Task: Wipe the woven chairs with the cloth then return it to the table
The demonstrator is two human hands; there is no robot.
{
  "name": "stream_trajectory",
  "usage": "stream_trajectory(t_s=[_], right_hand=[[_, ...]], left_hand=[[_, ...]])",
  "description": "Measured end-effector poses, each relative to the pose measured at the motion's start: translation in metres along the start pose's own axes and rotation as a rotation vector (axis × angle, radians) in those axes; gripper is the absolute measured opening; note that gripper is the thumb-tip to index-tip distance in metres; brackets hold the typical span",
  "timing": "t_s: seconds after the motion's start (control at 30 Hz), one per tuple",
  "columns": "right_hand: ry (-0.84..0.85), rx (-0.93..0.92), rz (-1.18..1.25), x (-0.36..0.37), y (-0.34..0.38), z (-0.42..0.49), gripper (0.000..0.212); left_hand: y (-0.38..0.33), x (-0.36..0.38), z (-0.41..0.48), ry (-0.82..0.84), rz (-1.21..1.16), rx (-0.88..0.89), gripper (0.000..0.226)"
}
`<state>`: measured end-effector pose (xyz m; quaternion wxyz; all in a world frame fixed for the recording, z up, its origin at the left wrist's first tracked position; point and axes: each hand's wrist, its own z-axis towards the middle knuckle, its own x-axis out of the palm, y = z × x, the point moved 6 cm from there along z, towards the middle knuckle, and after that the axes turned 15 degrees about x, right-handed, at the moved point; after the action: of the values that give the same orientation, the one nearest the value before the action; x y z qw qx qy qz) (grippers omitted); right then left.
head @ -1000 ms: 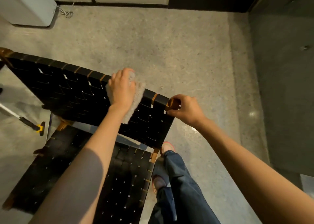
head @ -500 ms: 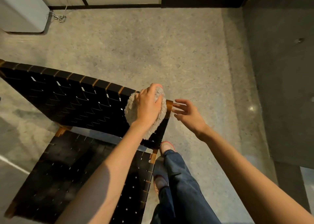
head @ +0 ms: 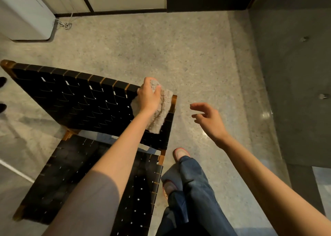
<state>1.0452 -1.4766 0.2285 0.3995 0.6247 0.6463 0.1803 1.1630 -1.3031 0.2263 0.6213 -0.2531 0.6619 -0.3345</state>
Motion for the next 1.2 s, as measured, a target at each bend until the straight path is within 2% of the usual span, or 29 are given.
stream_trajectory(t_s=[0.13,0.3,0.43,0.53,0.67,0.83,0.93,1.03,1.2], right_hand=[[0.049,-0.071,0.019,-0.006,0.022,-0.005,0.033],[0.245,-0.122,0.047,-0.022,0.044,0.003,0.025],[0.165,-0.164,0.011,-0.059,0.053,0.031,0.018],[0.117,-0.150,0.005,-0.098,0.056,0.071,0.015],[0.214,-0.190,-0.103,-0.137,0.077,0.121,0.010],[0.391,-0.209,-0.280,-0.147,0.112,0.161,0.010],[0.470,-0.212,-0.368,-0.134,0.131,0.178,0.014],[0.549,-0.208,-0.443,-0.109,0.143,0.191,0.008],[0.730,-0.267,-0.642,-0.048,0.156,0.201,0.010]], left_hand=[[-0.033,0.009,-0.021,-0.083,-0.290,-0.068,0.028],[-0.061,0.027,-0.026,-0.098,-0.391,-0.190,0.032],[-0.077,0.060,-0.013,-0.054,-0.527,-0.291,0.031],[-0.082,0.090,0.002,-0.016,-0.656,-0.302,0.035],[-0.092,0.123,0.022,-0.052,-0.586,-0.302,0.041],[-0.105,0.137,0.039,-0.216,-0.460,-0.364,0.037],[-0.100,0.135,0.036,-0.320,-0.453,-0.434,0.030],[-0.087,0.131,0.029,-0.399,-0.479,-0.515,0.019],[-0.060,0.126,0.013,-0.535,-0.504,-0.662,0.030]])
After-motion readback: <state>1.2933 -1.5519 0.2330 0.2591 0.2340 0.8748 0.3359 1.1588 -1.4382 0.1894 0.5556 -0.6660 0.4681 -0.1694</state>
